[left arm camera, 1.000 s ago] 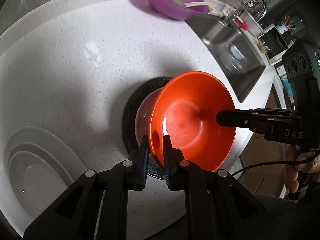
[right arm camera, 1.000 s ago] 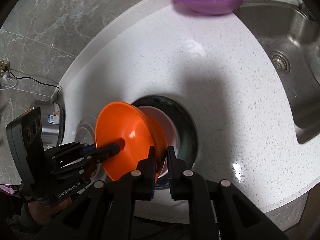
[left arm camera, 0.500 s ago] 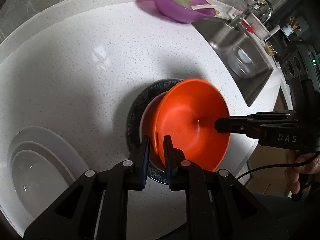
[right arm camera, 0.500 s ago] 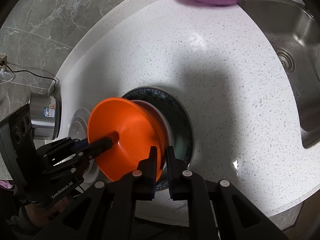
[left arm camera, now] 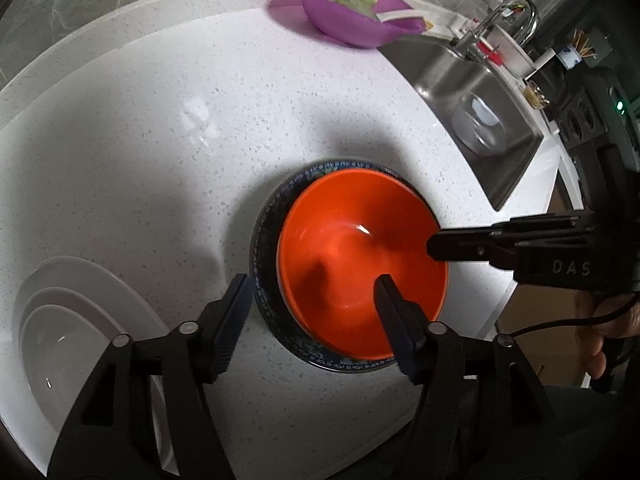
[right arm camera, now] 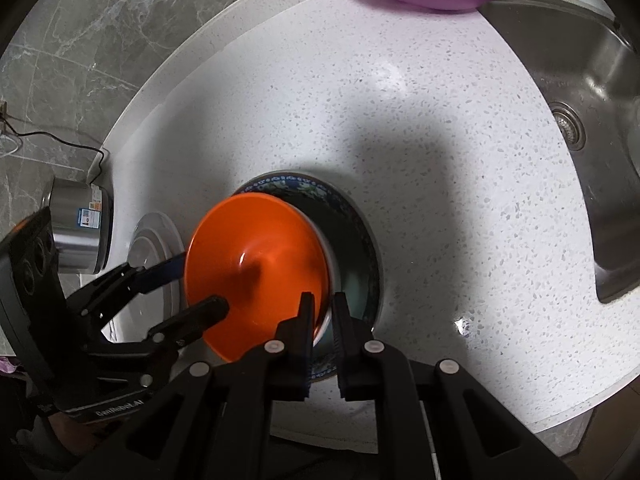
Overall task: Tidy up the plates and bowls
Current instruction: 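Open both grippers and lift away from the bowl stack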
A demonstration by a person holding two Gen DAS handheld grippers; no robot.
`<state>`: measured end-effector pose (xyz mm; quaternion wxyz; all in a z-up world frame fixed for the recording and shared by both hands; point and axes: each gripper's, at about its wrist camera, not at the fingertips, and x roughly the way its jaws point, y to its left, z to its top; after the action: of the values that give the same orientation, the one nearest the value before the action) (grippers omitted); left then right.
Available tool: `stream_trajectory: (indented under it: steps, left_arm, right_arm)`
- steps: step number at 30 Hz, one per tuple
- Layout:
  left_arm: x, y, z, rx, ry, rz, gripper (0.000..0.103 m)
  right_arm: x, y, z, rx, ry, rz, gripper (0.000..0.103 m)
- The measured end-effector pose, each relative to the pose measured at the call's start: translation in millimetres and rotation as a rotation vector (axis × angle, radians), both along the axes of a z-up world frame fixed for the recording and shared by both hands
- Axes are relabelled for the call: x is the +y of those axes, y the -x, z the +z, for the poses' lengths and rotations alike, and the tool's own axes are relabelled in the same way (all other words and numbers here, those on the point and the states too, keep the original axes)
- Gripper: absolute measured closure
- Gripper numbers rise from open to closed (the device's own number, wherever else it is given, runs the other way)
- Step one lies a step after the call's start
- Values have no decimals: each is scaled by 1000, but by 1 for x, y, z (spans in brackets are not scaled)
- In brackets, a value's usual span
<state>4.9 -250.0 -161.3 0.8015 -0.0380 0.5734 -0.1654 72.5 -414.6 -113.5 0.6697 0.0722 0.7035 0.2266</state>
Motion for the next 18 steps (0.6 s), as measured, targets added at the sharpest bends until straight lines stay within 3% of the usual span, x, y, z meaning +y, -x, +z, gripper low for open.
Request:
stream_trajectory:
  steps: [4,6,7,8,10,13,18]
  left_arm:
    - [12,4,20,-47,35,19,31]
    - [22,9,31,-82,47,49,22]
    - [28,12,35,-95,44,73,21]
    - [33,15,37,-100,43,100,21]
    - [42,21,36,-99,52,163,18]
    - [48,31,28,-99,54,273,15]
    - [41,50,15,-87,69,423,10]
  right_arm:
    - [-7,-2,14,-27,-51,1,87]
    - [-17,-5,29,-65,-108,3,61]
    - [-22,-6,36,-97,-117,4,40]
    - [-29,-9,43,-138,-123,6,29]
    - [-44,-17,51,-194,-130,17,28]
    - [-65,-28,50,-203,-154,36,28]
    - [-81,-41,26,-206,-193,144,28]
